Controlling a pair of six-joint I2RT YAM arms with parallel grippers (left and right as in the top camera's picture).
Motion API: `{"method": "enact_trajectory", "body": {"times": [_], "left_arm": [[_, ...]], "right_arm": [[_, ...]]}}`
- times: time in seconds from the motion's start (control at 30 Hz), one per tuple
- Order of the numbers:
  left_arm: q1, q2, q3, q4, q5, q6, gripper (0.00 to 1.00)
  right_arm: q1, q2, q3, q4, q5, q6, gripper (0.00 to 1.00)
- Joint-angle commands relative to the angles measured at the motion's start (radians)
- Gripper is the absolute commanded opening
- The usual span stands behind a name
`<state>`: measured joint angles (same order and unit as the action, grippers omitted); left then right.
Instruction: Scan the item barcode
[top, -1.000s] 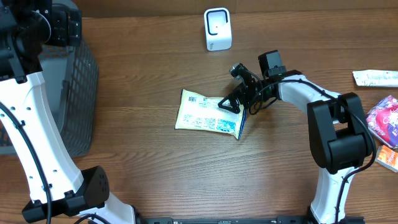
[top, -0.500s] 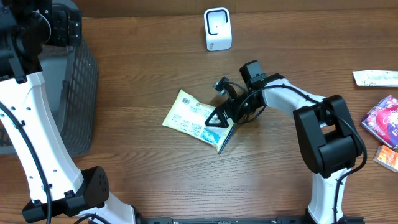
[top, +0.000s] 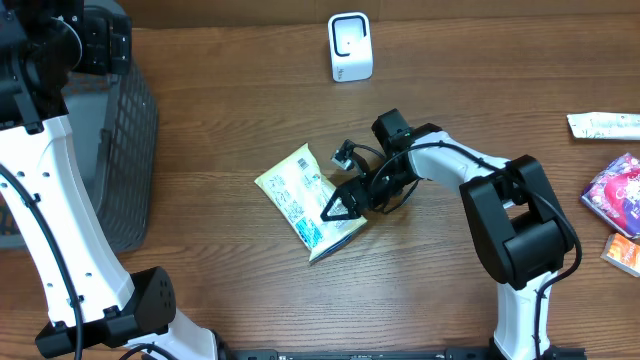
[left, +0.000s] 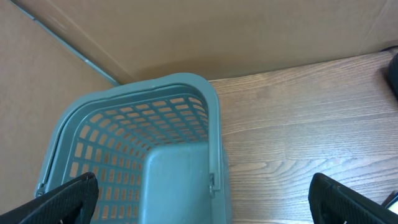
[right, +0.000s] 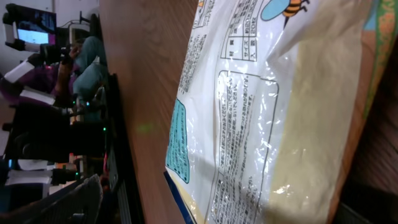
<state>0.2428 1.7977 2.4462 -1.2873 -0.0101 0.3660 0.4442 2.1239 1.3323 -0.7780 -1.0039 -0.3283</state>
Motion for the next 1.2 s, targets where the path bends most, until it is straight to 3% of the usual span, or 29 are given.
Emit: {"method": "enact_trajectory", "body": {"times": [0.0, 0.07, 0.17, 0.63, 1.0, 1.17], "left_arm": [[0.005, 0.009, -0.003, 0.004, 0.011, -0.014, 1.0], [0.006, 0.009, -0.003, 0.004, 0.011, -0.014, 1.0], [0.006, 0.009, -0.003, 0.004, 0.011, -0.014, 1.0], [0.006, 0.009, -0.003, 0.004, 0.011, -0.015, 1.0], [0.006, 0.009, -0.003, 0.004, 0.011, -0.014, 1.0], [0.005, 0.009, -0.003, 0.004, 0.011, -0.014, 1.0]], "right_arm": [[-0.001, 0.014, 0.012, 0.068, 0.134, 0.128, 1.0], [-0.002, 0.014, 0.012, 0.14, 0.279, 0.287, 1.0], [-0.002, 0.014, 0.012, 0.191, 0.361, 0.378, 1.0], [0.114, 0.021, 0.011, 0.205, 0.336, 0.392, 1.0], [0.149, 0.033, 0.004, 0.221, 0.284, 0.521, 1.0], [0.152, 0.068, -0.023, 0.28, 0.284, 0.65, 1.0]]}}
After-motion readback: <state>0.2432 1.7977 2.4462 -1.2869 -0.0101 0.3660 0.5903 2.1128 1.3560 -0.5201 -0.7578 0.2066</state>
